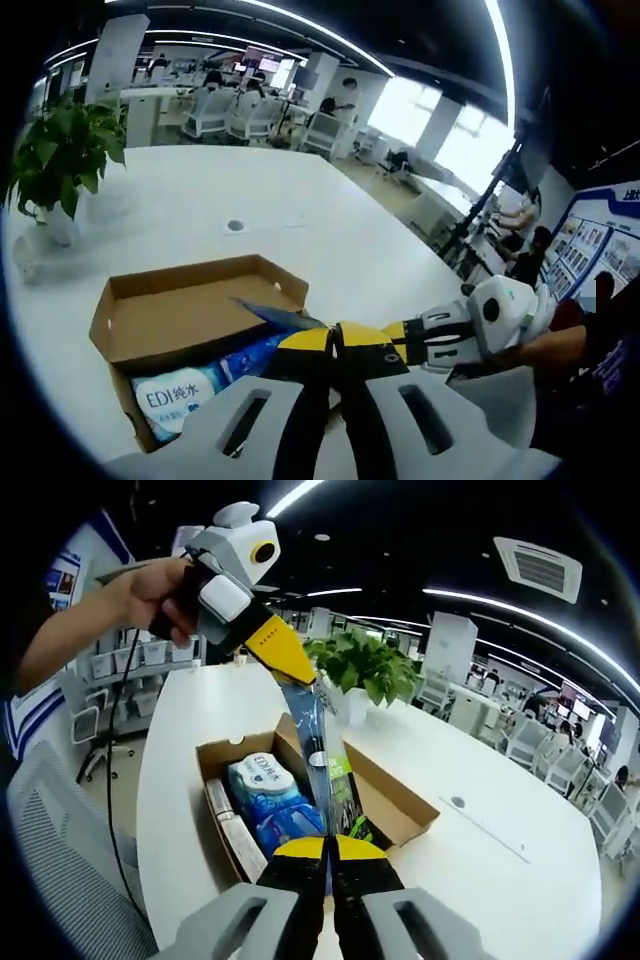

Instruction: Operate the shoe box by opening the lid, removing the specified soft item, and placing it in the target area until the item is outside and the box remains undamaged.

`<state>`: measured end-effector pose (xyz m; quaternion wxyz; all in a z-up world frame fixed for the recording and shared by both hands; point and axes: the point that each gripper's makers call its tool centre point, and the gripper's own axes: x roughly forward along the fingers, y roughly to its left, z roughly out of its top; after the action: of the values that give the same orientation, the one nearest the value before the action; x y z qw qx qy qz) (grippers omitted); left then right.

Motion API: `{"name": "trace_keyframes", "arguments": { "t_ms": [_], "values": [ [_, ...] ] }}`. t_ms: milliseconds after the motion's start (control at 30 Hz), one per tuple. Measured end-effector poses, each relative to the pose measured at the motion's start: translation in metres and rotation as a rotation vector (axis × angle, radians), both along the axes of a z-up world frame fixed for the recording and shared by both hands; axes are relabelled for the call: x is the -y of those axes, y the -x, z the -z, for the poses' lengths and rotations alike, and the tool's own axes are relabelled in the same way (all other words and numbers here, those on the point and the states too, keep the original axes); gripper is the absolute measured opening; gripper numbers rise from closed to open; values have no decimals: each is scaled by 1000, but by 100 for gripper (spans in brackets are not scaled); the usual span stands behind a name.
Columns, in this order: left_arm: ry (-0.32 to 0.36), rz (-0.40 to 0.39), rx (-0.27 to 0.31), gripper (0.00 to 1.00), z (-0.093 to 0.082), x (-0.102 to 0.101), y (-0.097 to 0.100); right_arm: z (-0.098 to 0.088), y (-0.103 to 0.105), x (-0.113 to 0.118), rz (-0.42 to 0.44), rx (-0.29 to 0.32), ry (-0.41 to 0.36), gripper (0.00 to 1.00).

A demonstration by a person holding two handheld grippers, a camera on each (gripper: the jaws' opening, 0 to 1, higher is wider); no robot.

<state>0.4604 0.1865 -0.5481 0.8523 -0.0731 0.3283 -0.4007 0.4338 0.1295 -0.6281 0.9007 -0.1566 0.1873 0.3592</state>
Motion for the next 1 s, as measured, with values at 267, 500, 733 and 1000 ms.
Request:
{"name": "trace_keyframes", "arguments": {
  "t_ms": [267,500,733,1000],
  "values": [
    [-1,26,19,0,-6,14,-3,-5,-2,12,24,17,-2,0],
    [-8,51,8,0,2,29,-3,-1,-2,28,49,13,8,0],
    [-17,75,-8,0,15,45,-4,13,2,45,76,-6,25,0],
    [-46,122,-20,0,29,64,2,29,6,62,104,-29,41,0]
  ]
}}
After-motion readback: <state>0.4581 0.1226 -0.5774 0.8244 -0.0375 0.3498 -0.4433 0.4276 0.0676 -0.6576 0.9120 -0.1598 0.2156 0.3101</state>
